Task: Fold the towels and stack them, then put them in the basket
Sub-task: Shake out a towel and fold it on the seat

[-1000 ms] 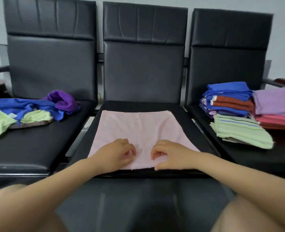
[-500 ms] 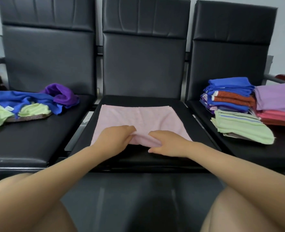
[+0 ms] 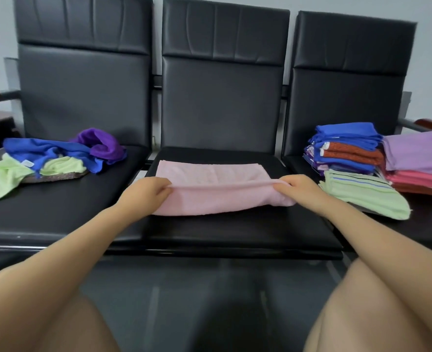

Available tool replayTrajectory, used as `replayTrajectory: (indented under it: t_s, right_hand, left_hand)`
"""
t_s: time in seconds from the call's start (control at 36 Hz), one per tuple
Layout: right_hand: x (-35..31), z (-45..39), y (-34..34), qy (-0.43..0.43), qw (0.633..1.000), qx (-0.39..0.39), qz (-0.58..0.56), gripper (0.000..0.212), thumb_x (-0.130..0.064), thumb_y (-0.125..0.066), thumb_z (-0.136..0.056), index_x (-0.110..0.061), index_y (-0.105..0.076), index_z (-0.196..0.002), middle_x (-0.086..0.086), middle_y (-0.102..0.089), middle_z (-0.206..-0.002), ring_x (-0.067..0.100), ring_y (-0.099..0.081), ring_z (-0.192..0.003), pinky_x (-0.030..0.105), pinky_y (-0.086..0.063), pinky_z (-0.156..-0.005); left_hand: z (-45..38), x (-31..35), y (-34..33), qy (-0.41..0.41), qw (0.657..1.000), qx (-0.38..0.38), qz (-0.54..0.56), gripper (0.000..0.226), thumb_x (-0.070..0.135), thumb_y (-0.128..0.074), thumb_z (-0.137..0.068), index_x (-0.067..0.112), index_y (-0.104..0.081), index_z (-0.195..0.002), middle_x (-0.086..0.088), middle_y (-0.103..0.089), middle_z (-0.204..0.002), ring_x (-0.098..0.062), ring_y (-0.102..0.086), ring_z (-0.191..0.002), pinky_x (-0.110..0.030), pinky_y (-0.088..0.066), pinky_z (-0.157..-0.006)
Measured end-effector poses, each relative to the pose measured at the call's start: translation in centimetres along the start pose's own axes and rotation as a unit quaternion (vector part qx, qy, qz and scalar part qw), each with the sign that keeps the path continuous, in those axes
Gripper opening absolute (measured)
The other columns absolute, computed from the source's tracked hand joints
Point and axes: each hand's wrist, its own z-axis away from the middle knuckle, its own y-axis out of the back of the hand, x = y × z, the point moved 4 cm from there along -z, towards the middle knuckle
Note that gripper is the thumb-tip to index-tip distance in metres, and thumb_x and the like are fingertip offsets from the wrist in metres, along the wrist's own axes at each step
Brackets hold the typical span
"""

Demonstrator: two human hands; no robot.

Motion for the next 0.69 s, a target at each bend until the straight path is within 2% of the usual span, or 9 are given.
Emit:
replayTrajectory:
  t_s: [0.03,0.08,0.19,0.28,0.39,0.47,0.56,0.64,0.69]
  right_hand:
    - [-0.1,0.3,0.2,-0.006,1.000,0.007,-0.025,0.037,-0.026,-0.055,-0.094,0.010,-0.060,-0.090,0.007,-0.053,-0.077,0.013,-0.046,-0.073,0.030,-0.034,-0.065]
    - [-0.2,0.8,0.4,-0.021,0.998,0.013,-0.057,0.031,-0.022,-0.053,-0.095,0.007,-0.063,-0.093,0.009,-0.058,-0.080,0.014,-0.050,-0.077,0.030,-0.037,-0.067]
    - [-0.2,1.2,-0.6,-0.057,0.997,-0.017,-0.055,0.030,-0.022,-0.046,-0.099,0.002,-0.063,-0.094,0.007,-0.061,-0.085,0.016,-0.051,-0.081,0.030,-0.039,-0.071]
    - [-0.1,1.4,-1.4,-0.078,0.997,-0.028,-0.008,0.031,-0.023,-0.042,-0.101,-0.002,-0.065,-0.096,0.006,-0.062,-0.092,0.018,-0.051,-0.084,0.029,-0.039,-0.071]
    - [-0.4,1.6,-1.5,-0.079,0.996,-0.031,0.034,0.031,-0.026,-0.042,-0.100,-0.010,-0.062,-0.083,0.002,-0.061,-0.086,0.018,-0.052,-0.082,0.023,-0.036,-0.064]
    - [-0.9,1.9,-1.0,-0.057,0.997,-0.030,0.042,0.032,-0.028,-0.045,-0.101,-0.018,-0.059,-0.074,-0.002,-0.058,-0.078,0.013,-0.051,-0.075,0.023,-0.035,-0.062]
    - [-0.9,2.2,-0.3,-0.055,0.997,-0.042,0.023,0.036,-0.028,-0.052,-0.099,-0.021,-0.054,-0.064,-0.003,-0.055,-0.070,0.011,-0.050,-0.067,0.026,-0.034,-0.060]
    - [-0.5,1.8,0.3,-0.067,0.996,-0.059,-0.003,0.020,-0.024,-0.058,-0.096,-0.015,-0.068,-0.081,0.001,-0.065,-0.085,0.012,-0.058,-0.077,0.025,-0.040,-0.064]
    - [0.0,1.3,0.5,-0.074,0.996,-0.057,-0.005,0.016,-0.020,-0.059,-0.094,-0.010,-0.071,-0.095,0.005,-0.068,-0.095,0.013,-0.060,-0.082,0.023,-0.043,-0.066]
  left_hand:
    - [0.0,-0.4,0.2,0.022,0.999,0.006,0.037,0.025,0.025,-0.049,-0.097,0.011,-0.061,-0.081,-0.002,-0.063,-0.077,-0.026,-0.056,-0.078,-0.038,-0.044,-0.071]
    - [0.3,-0.3,0.2,0.049,0.995,0.011,0.091,0.028,0.023,-0.047,-0.099,0.003,-0.055,-0.080,-0.005,-0.058,-0.072,-0.026,-0.052,-0.074,-0.039,-0.042,-0.072]
    - [0.9,0.6,-0.3,0.083,0.985,0.005,0.149,0.027,0.017,-0.042,-0.100,0.002,-0.044,-0.077,-0.003,-0.046,-0.067,-0.023,-0.043,-0.071,-0.035,-0.033,-0.068]
    - [1.3,0.7,-0.7,0.096,0.985,-0.015,0.143,0.028,0.018,-0.041,-0.100,0.007,-0.042,-0.074,-0.007,-0.049,-0.071,-0.023,-0.044,-0.073,-0.034,-0.031,-0.066]
    - [1.6,0.7,-0.7,0.093,0.987,-0.026,0.130,0.031,0.021,-0.040,-0.101,0.006,-0.045,-0.075,-0.017,-0.057,-0.083,-0.028,-0.050,-0.080,-0.036,-0.036,-0.072]
    - [1.7,0.7,-0.7,0.080,0.990,-0.025,0.116,0.033,0.023,-0.041,-0.101,-0.002,-0.052,-0.083,-0.016,-0.061,-0.085,-0.031,-0.054,-0.085,-0.037,-0.038,-0.076]
    - [1.6,0.6,-0.7,0.070,0.993,-0.022,0.093,0.034,0.028,-0.045,-0.100,0.000,-0.053,-0.082,-0.010,-0.061,-0.080,-0.027,-0.054,-0.081,-0.036,-0.037,-0.071]
    - [0.7,0.3,-0.5,0.061,0.995,-0.010,0.078,0.029,0.031,-0.052,-0.096,0.005,-0.061,-0.087,-0.005,-0.065,-0.083,-0.023,-0.056,-0.082,-0.036,-0.043,-0.076]
    - [-0.1,0.1,-0.4,0.050,0.996,-0.001,0.068,0.025,0.030,-0.053,-0.095,0.008,-0.064,-0.089,-0.003,-0.066,-0.085,-0.023,-0.058,-0.083,-0.038,-0.046,-0.078]
